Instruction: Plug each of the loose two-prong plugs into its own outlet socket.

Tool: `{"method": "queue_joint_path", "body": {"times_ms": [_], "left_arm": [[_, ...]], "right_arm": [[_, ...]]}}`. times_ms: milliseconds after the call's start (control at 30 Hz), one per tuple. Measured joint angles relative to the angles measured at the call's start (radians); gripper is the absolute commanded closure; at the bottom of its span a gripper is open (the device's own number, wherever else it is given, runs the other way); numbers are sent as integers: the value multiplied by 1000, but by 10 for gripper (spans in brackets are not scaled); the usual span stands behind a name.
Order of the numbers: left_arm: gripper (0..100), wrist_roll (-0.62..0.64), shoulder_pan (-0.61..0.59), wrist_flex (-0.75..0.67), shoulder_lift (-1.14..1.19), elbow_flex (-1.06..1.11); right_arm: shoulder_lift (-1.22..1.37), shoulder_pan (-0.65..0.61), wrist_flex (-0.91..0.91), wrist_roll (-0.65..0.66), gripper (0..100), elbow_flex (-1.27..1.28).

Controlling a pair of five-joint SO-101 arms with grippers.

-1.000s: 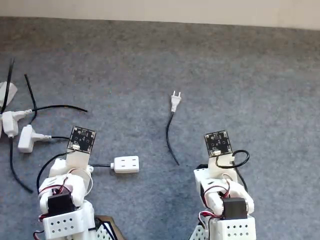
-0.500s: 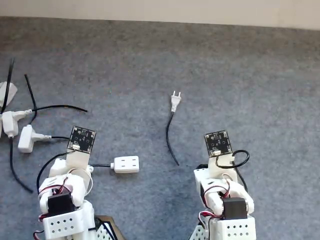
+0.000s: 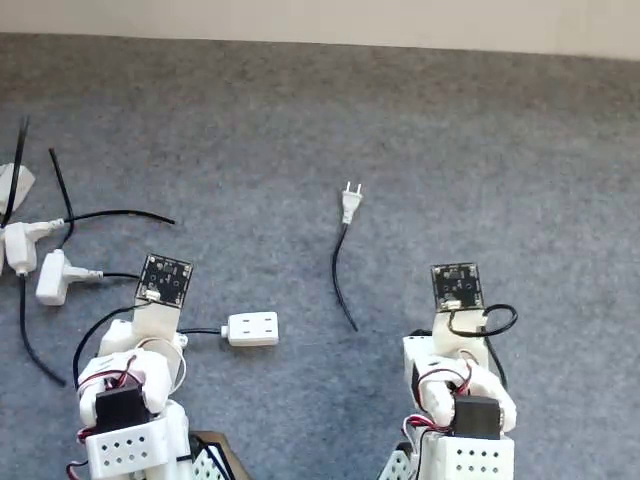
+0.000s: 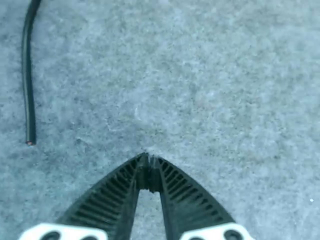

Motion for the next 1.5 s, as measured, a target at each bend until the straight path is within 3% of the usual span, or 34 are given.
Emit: {"method": "queue_joint_path", "body": {"times_ms": [800, 967, 1100, 1167, 1367, 1500], "left_arm": [[995, 0, 0, 40, 0, 0], [995, 0, 35, 46, 0, 0], [995, -2, 74, 46, 0, 0], [995, -2, 57, 46, 0, 0], [995, -2, 6, 46, 0, 0], [995, -2, 3, 46, 0, 0]], "right_arm": [[-2, 43, 0, 0, 989, 0], [-2, -37, -127, 17, 988, 0], [-2, -78, -327, 196, 964, 0], [-2, -95, -384, 204, 938, 0], [-2, -213, -302, 186, 932, -15], [26, -244, -181, 184, 932, -172]]}}
